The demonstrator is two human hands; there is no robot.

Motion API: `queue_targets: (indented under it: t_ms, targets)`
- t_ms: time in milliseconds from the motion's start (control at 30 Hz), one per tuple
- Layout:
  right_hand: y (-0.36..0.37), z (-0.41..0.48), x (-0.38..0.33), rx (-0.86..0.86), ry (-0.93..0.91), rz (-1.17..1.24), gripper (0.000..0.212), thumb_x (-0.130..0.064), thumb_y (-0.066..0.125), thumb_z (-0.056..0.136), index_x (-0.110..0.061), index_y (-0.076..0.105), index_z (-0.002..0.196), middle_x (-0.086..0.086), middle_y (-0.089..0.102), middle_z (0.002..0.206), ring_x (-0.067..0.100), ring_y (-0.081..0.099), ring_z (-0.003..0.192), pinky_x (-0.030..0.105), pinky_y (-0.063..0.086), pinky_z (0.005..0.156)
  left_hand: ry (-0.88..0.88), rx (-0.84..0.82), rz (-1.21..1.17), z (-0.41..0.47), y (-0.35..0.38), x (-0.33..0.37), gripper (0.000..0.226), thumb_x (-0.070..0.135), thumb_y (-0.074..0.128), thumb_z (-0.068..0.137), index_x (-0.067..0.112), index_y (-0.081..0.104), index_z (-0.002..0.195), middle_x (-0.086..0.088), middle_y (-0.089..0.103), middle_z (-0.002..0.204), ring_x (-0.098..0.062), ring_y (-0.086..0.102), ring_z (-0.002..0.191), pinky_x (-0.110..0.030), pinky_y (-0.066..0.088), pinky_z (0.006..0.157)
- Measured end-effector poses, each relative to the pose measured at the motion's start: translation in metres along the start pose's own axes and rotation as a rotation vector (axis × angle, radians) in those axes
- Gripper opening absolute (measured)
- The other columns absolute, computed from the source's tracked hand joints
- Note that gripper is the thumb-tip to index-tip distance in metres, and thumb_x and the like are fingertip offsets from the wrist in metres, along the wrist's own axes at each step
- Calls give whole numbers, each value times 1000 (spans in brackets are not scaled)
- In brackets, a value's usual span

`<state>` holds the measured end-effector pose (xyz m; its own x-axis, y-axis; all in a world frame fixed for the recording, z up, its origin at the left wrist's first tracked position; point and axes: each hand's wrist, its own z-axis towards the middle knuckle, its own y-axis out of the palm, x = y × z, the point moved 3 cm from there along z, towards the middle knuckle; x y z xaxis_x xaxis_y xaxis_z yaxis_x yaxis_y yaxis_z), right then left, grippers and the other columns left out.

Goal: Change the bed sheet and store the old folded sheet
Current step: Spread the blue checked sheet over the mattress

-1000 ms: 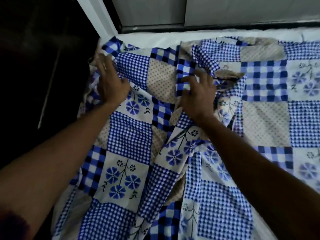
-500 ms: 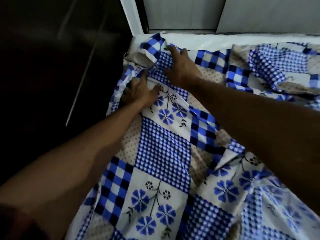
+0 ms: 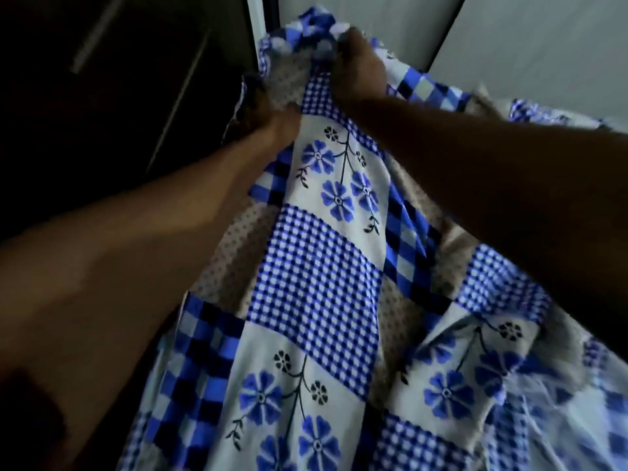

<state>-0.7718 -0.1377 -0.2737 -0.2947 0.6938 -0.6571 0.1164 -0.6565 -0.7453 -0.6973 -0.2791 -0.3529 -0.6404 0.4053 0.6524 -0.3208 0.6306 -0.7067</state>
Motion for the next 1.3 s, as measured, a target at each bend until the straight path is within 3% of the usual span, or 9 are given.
queue_targets:
  t_ms: [133,267,400,500,633,833,1033,1133,1300]
  targets:
    - [43,8,20,-425,-79,-387,61,-35,39,102,-29,17,158,15,43,152,33,40,140,53,23,118,-40,-9,-62,-4,2,8,78,58,40,96,19,17,160,-8,19,166,-27,21,151,-36,15,122]
    - [56,6,28,-316,-148,-558,56,-59,21,100,-43,28,152,6,40,155,34,37,140,56,23,115,-61,18,-66,19,11,6,73,61,38,96,20,31,156,-8,33,161,-26,34,146,-34,27,119]
    - [61,15,31,-335,-91,-509,59,-70,24,93,-51,34,148,6,44,153,36,41,138,53,26,112,-30,97,-31,20,9,11,70,51,42,98,24,21,158,-8,28,163,-26,28,148,-34,19,120]
    - [62,16,34,-277,-104,-480,63,-72,21,90,-48,39,146,5,50,149,34,46,135,52,27,109,-22,32,-39,28,9,18,73,51,40,100,24,10,160,-7,19,166,-29,24,149,-37,17,122]
    - [62,7,34,-181,-121,-436,64,-69,22,91,-40,45,144,3,54,144,30,48,131,50,27,108,-121,-41,-127,24,5,29,71,55,41,98,19,25,157,-10,35,159,-28,37,143,-36,27,118]
    - [65,4,39,-143,-141,-406,57,-65,25,95,-37,48,140,3,57,138,27,49,126,44,28,107,5,11,-112,2,-2,30,71,38,46,101,27,8,161,-7,28,163,-27,33,145,-27,28,113]
    - [65,5,38,-119,-158,-429,59,-64,19,96,-34,50,136,4,59,130,29,52,121,46,31,104,323,274,405,-34,-21,36,47,38,41,99,23,45,143,-8,39,154,-35,37,140,-53,33,111]
    - [63,2,35,-99,-180,-432,57,-59,16,97,-33,53,132,4,62,121,29,54,117,46,32,102,481,216,452,-16,-8,43,50,38,33,102,26,38,150,-9,30,161,-32,21,150,-53,24,118]
    - [65,3,36,-91,-175,-452,54,-59,20,100,-33,53,133,2,61,124,26,52,118,44,31,101,142,43,210,35,11,34,59,55,24,103,21,53,140,-16,47,145,-35,44,133,-46,35,111]
